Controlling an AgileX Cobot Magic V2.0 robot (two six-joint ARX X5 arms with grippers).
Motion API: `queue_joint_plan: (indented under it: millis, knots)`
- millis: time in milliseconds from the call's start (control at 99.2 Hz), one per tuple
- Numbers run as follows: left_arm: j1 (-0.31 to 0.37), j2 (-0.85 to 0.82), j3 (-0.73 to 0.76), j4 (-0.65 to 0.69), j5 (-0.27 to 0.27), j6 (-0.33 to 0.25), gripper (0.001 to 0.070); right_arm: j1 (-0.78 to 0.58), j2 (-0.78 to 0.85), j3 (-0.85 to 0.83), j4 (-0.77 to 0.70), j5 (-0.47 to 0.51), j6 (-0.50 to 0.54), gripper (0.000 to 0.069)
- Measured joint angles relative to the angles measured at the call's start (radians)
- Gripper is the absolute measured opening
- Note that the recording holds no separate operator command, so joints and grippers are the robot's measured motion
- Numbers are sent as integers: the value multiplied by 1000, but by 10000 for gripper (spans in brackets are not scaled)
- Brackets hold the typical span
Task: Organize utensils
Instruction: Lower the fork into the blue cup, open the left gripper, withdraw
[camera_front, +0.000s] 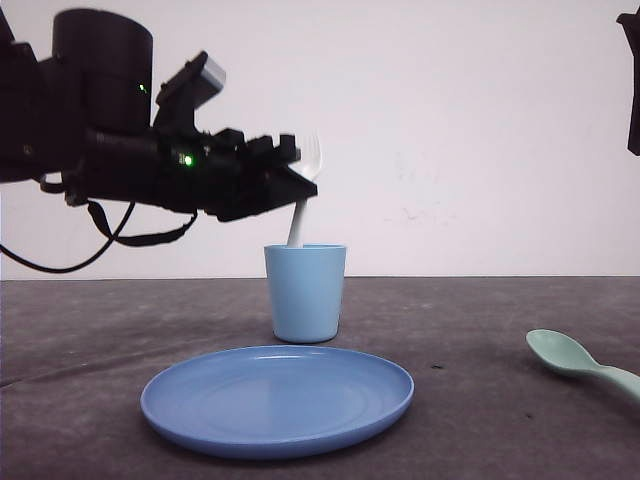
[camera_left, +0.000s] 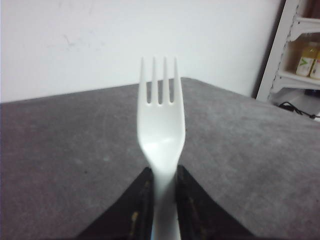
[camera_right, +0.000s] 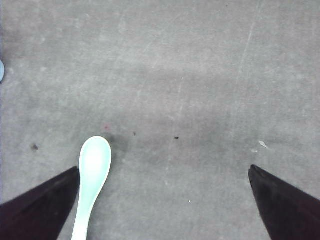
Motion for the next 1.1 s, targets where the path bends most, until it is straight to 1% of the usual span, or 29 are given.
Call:
queue_joint_plan:
  millis: [272, 565, 635, 756, 807, 887, 1018, 1099]
  knots:
    - [-8, 16, 0, -10, 0, 7, 46, 0, 0, 0, 0, 0, 0, 680]
    - [-9, 16, 0, -60, 0, 8, 50, 0, 0, 0, 0, 0, 0, 680]
    - [-9, 16, 0, -60, 0, 8, 89, 0, 0, 0, 0, 0, 0, 680]
    - [-10, 16, 0, -59, 0, 8, 216, 0, 0, 0, 0, 0, 0, 680]
    - [-10, 16, 0, -56, 0, 8, 247, 0, 0, 0, 0, 0, 0, 680]
    - [-10, 16, 0, -42, 0, 8, 267, 0, 0, 0, 0, 0, 0, 680]
    - [-10, 16, 0, 5, 0, 7, 275, 0, 0, 0, 0, 0, 0, 680]
    - [-10, 16, 0, 43, 0, -11, 275, 0, 0, 0, -1, 0, 0, 680]
